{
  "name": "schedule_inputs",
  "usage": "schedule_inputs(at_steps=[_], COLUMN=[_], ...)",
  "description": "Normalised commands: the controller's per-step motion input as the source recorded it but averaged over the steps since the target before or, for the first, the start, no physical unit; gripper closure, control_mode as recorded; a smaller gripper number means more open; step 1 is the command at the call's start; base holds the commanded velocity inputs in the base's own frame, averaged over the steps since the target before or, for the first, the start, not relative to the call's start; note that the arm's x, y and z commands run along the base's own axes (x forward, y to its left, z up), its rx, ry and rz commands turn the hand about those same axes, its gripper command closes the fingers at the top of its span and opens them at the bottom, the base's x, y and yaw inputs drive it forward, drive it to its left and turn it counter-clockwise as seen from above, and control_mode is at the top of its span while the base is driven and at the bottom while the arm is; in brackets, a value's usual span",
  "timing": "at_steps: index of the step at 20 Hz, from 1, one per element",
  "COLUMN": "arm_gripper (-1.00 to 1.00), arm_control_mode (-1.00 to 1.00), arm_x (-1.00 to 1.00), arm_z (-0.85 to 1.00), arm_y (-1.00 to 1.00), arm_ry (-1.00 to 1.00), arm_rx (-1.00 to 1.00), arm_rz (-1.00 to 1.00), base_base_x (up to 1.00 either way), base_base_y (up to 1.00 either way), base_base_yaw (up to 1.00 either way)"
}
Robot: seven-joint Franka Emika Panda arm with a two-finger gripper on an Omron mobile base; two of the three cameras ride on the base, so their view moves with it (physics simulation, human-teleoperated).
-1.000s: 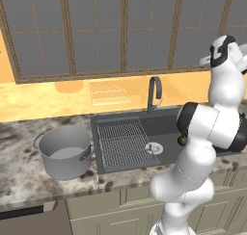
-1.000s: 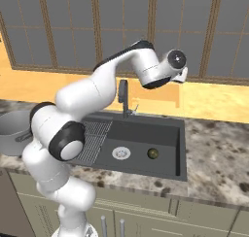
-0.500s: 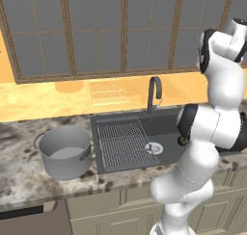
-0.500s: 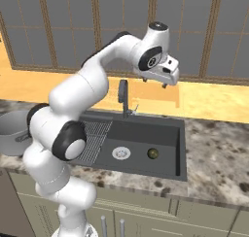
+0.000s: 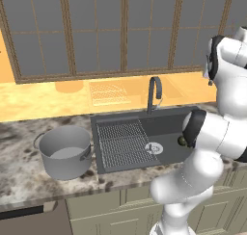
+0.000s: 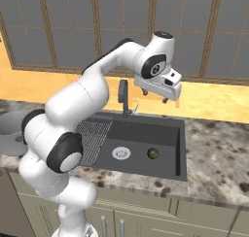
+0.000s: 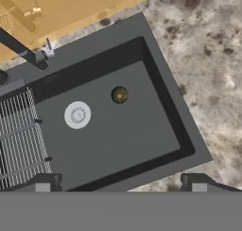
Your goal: Dump the squash from the pot into the sink. Then turn on the water and wash the squash. Then turn off the water and put the squash back in the pot.
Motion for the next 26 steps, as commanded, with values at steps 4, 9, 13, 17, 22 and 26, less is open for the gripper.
schedule_inputs(at_steps=[4,9,13,17,22,26], arm_gripper=[-1.00,-1.00,-1.00,-1.00,-1.00,-1.00], arm_control_mode=[-1.00,-1.00,-1.00,-1.00,-1.00,-1.00], arm_x=[-0.57,-0.12,0.00,0.02,0.21,0.39], arm_z=[-0.80,-0.56,-0.50,-0.42,-0.27,-0.18], arm_y=[0.00,0.05,0.21,0.23,0.06,0.00], arm_ry=[-0.13,-0.10,-0.05,-0.02,0.03,0.13], arm_rx=[0.00,0.00,0.00,0.00,-0.05,-0.10], arm_rz=[-0.01,0.00,0.00,0.00,-0.01,-0.05], base_base_x=[0.00,0.00,0.00,0.00,0.00,0.00], base_base_y=[0.00,0.00,0.00,0.00,0.00,0.00], base_base_yaw=[0.00,0.00,0.00,0.00,0.00,0.00])
